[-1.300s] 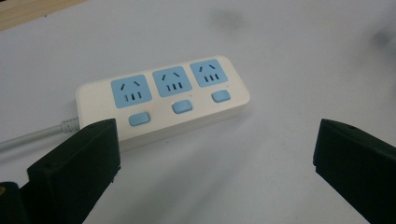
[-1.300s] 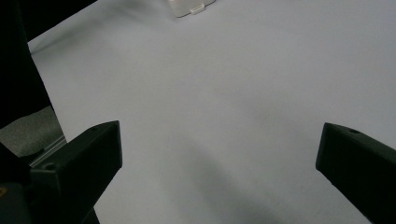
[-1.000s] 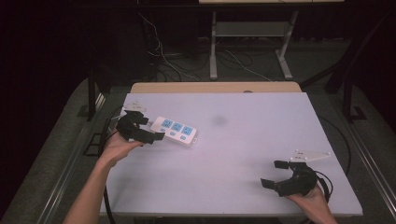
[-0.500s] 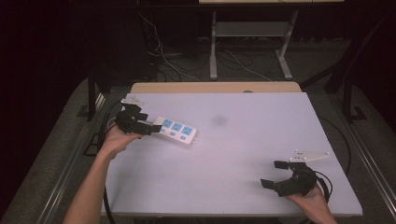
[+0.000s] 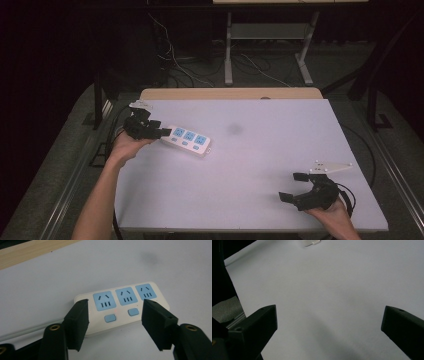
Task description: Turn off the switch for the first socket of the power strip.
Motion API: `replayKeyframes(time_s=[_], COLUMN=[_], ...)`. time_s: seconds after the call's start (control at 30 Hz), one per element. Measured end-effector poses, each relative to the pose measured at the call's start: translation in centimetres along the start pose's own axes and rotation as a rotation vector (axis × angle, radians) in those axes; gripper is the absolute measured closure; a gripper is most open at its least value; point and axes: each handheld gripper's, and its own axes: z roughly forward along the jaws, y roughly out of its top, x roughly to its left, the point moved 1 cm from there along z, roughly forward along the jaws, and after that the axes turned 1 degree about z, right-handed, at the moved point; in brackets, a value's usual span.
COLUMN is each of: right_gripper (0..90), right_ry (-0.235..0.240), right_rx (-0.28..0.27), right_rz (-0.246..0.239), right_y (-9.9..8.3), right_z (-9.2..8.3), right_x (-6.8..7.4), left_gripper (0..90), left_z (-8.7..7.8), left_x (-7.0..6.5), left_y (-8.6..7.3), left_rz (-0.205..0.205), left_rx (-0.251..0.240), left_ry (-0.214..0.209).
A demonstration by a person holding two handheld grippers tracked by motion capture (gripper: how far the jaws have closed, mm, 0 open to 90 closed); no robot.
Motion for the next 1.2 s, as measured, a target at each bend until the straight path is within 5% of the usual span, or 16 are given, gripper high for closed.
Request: replayKeyframes(time_s=[0.2,0.43,1.2], right_gripper=[0.3,0.3,0.3], right_ry=[-0.001,0.000,0.002], right_rx=[0.001,0.003,0.012], right_rz=[0.000,0.003,0.002], right_y=[0.0,0.0,-0.1], right_z=[0.0,0.0,0.1], right_x=[0.0,0.0,-0.2], left_gripper=[54.6,86.8,89.3], left_z=[0.3,1.2,3.5], left_x=[0.1,0.3,0.8], left_y=[0.0,0.1,-0.3], left_rz=[-0.003,-0.009,-0.014], left_rx=[-0.006,0.003,0.054], left_ry=[0.000,-0.023,-0.027])
